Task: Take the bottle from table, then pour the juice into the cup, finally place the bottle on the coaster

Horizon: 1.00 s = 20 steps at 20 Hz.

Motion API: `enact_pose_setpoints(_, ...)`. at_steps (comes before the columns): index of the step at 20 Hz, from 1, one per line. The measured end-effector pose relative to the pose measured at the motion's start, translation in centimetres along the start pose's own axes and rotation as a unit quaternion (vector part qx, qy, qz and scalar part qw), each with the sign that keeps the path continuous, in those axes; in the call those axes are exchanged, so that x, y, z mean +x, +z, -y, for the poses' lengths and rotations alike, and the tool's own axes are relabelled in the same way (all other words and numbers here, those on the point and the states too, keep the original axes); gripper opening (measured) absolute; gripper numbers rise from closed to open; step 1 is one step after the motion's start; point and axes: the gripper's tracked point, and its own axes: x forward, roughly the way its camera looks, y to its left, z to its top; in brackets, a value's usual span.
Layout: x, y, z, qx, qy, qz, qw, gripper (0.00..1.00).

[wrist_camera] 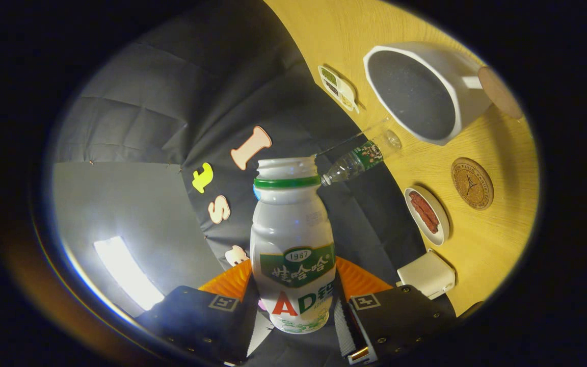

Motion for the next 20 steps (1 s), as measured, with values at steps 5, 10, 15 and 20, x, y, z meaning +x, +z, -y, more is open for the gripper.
enact_pose_setpoints(5, 0.2, -0.1, 0.3, -0.006, -0.003, 0.002, 1.000, 0.65)
enact_pose_setpoints(10, 0.2, 0.1, 4.6, -0.180, -0.089, -0.013, 0.980, 0.65)
enact_pose_setpoints(15, -0.1, 1.1, 8.0, -0.400, -0.166, -0.029, 0.901, 0.65)
enact_pose_setpoints(20, -0.5, 2.4, 9.8, -0.533, -0.204, -0.032, 0.821, 0.65)
